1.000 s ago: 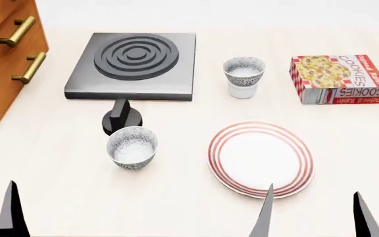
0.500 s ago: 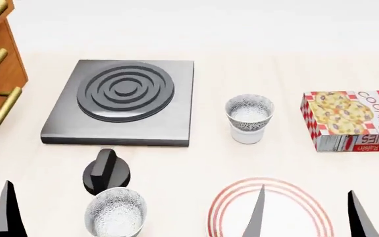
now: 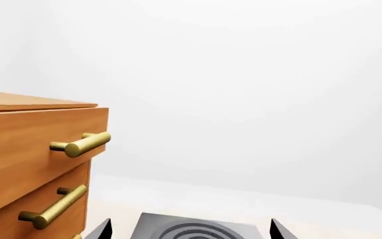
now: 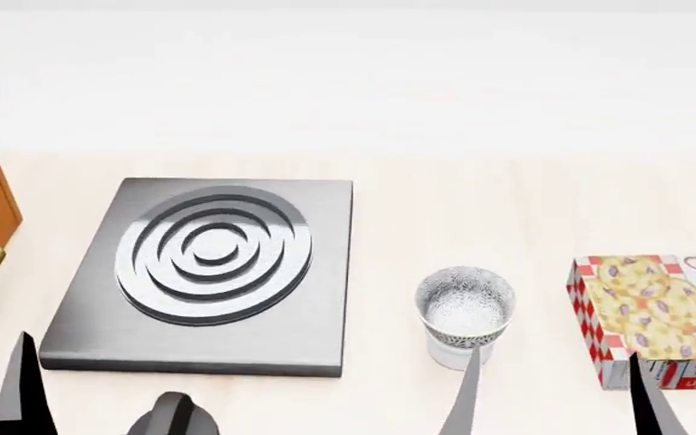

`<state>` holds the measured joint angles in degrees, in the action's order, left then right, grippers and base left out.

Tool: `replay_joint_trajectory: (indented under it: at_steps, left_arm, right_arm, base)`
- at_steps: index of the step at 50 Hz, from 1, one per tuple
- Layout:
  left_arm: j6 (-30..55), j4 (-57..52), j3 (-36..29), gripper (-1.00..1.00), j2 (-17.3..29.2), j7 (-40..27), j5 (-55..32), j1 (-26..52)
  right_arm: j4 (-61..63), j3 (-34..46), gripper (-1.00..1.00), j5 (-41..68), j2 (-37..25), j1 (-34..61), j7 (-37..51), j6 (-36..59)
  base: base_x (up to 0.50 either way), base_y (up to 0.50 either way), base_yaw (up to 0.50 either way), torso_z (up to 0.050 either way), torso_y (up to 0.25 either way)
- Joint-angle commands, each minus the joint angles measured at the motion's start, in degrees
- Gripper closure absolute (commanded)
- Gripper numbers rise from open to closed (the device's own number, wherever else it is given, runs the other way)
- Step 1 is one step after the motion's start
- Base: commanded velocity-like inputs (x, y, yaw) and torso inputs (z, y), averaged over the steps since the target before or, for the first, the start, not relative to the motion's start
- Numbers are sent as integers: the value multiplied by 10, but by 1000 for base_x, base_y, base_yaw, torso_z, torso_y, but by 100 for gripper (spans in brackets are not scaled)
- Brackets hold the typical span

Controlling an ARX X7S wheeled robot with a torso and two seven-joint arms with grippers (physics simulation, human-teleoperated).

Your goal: Pick the akita bowl on the ramekin and place it on the plate.

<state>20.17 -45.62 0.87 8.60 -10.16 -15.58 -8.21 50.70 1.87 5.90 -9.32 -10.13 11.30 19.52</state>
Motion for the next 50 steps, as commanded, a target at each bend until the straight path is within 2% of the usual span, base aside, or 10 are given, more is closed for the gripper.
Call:
replay_joint_trajectory:
  at_steps: [1, 4, 8, 18, 19, 25, 50]
  left_arm:
    - [4, 0, -4, -100, 8, -7, -5, 2]
    - [2, 0, -7, -100, 10, -9, -4, 0]
    - [1, -2, -11, -100, 12, -11, -1, 0]
    - [2, 5, -12, -100, 16, -18, -6, 3]
    - [-56, 13, -4, -100, 6, -2, -15, -14]
    - [-46, 14, -13, -100, 15, -6, -7, -10]
    - [-58, 10, -20, -100, 29, -17, -3, -17]
  right_arm:
    - [-6, 5, -100, 2, -5, 1, 7, -3]
    - [-15, -15, -100, 47, 1, -7, -2, -32]
    - [-22, -1, -100, 12, -7, -8, 4, -39]
    - [-25, 3, -100, 21, -11, -8, 5, -43]
    - [-25, 4, -100, 20, -11, -9, 6, -42]
    - [-23, 4, -100, 23, -15, -8, 9, -39]
    - [-27, 14, -100, 23, -25, -8, 20, -42]
  base:
    - [500, 0, 0, 50, 0]
    - [333, 0, 0, 50, 0]
    - [0, 0, 0, 50, 0]
    - [0, 0, 0, 50, 0]
    - [0, 0, 0, 50, 0]
    - [0, 0, 0, 0, 0]
    - [0, 0, 0, 0, -244]
